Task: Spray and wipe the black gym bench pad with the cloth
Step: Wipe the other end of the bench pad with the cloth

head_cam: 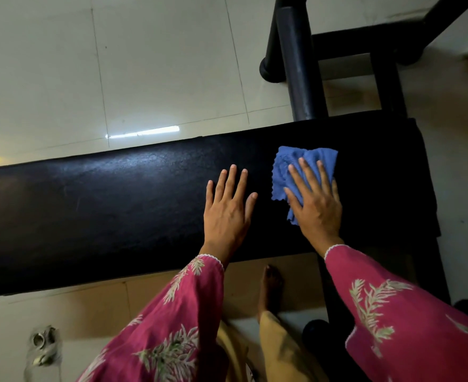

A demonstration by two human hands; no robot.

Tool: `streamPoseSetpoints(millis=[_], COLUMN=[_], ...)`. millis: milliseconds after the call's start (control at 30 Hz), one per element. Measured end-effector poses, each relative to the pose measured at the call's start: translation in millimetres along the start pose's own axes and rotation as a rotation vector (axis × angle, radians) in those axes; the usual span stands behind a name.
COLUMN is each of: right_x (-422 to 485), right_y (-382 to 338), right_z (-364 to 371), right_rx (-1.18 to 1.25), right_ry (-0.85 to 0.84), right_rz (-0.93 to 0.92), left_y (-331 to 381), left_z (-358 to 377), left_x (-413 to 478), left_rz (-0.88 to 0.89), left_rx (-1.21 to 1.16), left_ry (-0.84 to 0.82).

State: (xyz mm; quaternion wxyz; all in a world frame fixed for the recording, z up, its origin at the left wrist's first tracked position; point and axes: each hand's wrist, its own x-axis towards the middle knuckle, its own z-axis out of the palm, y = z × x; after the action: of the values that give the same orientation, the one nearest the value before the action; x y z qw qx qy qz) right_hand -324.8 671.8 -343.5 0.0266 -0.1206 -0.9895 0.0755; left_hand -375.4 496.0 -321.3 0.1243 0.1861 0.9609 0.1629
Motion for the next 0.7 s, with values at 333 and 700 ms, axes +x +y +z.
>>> streamPoseSetpoints(millis=[333, 700], right_x=[-50, -15], right_y=[-2, -7], right_z=[-13, -4], right_rx=[0.001, -0.050], right_ry=[-0.101, -0.101], right_rz=[-0.074, 0.043], left_y=[0, 1], left_z=[3, 7], left_x=[0, 2], left_rz=[0.007, 0.006], left_rx=[0.011, 0.031], left_ry=[0.016, 0.026])
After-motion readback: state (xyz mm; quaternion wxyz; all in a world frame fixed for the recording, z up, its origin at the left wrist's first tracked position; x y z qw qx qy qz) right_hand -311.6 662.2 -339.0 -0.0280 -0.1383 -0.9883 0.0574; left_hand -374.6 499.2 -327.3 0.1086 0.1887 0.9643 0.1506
